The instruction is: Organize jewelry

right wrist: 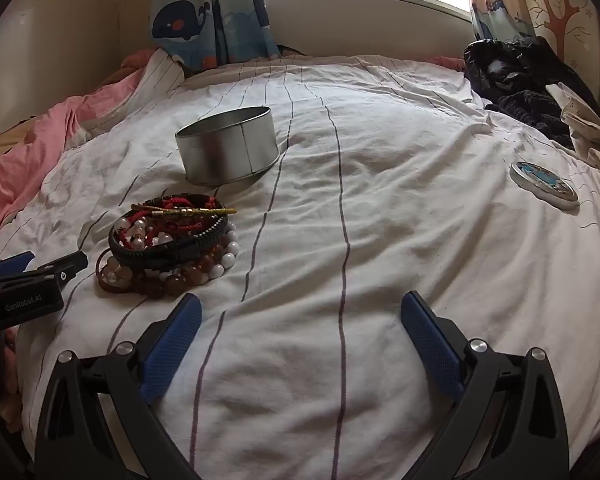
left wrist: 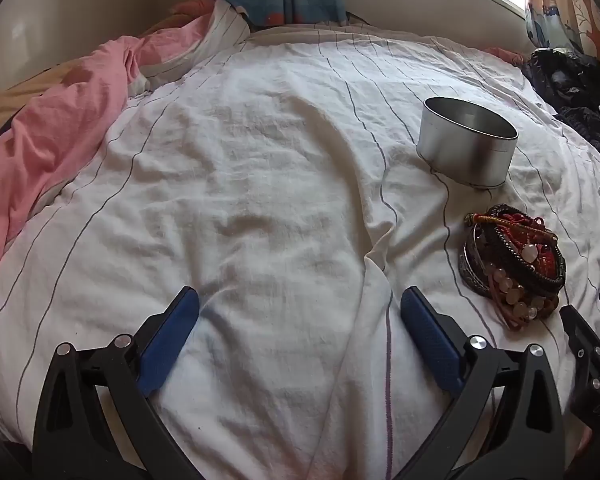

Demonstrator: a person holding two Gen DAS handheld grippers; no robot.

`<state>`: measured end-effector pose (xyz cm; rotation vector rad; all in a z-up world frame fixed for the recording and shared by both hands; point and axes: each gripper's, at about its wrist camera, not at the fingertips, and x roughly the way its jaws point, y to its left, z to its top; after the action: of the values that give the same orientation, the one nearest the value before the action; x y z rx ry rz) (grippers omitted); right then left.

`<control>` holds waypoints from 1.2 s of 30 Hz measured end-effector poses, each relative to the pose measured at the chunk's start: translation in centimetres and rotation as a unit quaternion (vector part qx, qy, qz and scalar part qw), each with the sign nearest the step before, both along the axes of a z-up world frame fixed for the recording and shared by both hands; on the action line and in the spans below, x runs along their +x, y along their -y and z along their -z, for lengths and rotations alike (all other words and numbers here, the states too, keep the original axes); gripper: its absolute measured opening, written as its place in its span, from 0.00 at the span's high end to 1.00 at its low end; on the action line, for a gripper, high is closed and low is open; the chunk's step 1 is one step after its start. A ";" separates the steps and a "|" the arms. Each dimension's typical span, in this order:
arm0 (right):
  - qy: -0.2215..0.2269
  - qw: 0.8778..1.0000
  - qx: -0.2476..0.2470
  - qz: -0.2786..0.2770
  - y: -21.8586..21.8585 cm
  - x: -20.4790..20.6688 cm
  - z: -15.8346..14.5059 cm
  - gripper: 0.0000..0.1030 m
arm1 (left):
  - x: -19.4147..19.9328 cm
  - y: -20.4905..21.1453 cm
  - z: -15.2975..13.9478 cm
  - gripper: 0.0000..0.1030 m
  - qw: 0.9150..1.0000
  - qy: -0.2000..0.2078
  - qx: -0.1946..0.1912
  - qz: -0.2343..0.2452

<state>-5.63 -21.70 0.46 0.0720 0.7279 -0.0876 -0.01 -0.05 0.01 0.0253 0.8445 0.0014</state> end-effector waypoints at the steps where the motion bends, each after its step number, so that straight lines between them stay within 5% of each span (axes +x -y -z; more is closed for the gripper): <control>1: 0.001 1.000 -0.001 0.000 0.0 0.0 0.0 0.07 | 0.0 0.0 0.0 0.06 1.000 0.001 -0.001 0.000; 36: -0.001 1.000 -0.001 0.000 -0.1 0.1 0.0 0.07 | -0.6 0.2 -0.5 0.06 1.000 0.006 0.003 0.000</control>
<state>-5.50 -21.61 0.47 0.0698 0.7304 -0.0888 -0.62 -0.24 0.52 0.0297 0.8324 0.0044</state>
